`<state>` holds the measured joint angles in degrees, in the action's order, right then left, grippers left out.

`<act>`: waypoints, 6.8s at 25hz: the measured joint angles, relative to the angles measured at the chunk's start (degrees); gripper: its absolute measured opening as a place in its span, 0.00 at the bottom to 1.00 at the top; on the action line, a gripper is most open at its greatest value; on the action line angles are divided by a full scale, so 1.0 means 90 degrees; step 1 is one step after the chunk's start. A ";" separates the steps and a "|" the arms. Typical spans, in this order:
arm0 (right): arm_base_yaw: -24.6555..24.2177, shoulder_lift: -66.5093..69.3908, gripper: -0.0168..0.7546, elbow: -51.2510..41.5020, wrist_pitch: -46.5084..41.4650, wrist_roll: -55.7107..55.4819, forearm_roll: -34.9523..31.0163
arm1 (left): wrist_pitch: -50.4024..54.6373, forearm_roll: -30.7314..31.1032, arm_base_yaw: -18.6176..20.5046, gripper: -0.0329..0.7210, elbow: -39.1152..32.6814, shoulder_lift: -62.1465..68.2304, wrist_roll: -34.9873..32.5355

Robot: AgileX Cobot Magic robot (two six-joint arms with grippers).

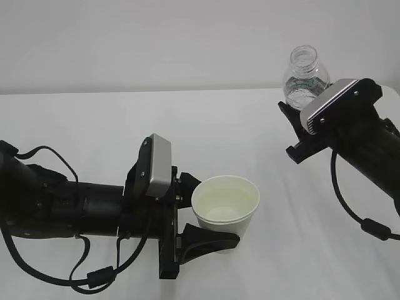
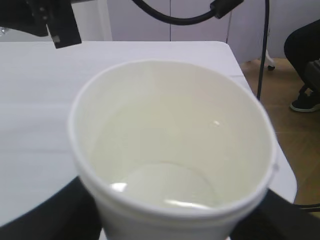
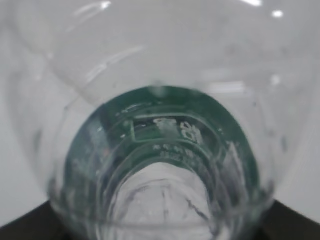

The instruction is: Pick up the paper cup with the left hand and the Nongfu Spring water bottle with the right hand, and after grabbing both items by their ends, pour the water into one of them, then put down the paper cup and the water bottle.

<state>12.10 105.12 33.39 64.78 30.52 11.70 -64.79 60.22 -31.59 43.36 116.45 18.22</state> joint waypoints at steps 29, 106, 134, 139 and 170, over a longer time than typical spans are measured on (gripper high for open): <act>0.0000 0.0000 0.57 -0.0253 0.0000 -0.1605 -0.1978 | 0.0000 -0.0009 0.0000 0.68 0.0000 0.0000 0.0000; 0.0000 0.2431 0.57 0.0900 -0.0059 -0.2758 -0.2250 | 0.0000 -0.0009 0.0000 0.68 0.0000 0.0000 0.0000; 0.0000 0.1597 0.84 0.0121 -0.0099 -0.2758 -0.2238 | 0.0000 -0.0024 0.0000 0.68 0.0000 0.0000 0.0000; 0.0000 0.1253 0.84 -0.0291 -0.0099 -0.2758 -0.2136 | 0.0000 -0.0056 0.0000 0.68 0.0000 0.0000 0.0000; 0.0000 -0.0075 0.81 -0.1676 -0.0045 -0.2758 -0.1942 | 0.0134 -0.2661 0.0133 0.68 -0.0011 0.0000 -0.0520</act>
<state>12.10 104.44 18.31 64.37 5.70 -5.78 -63.58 36.27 -30.40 43.26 116.45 13.54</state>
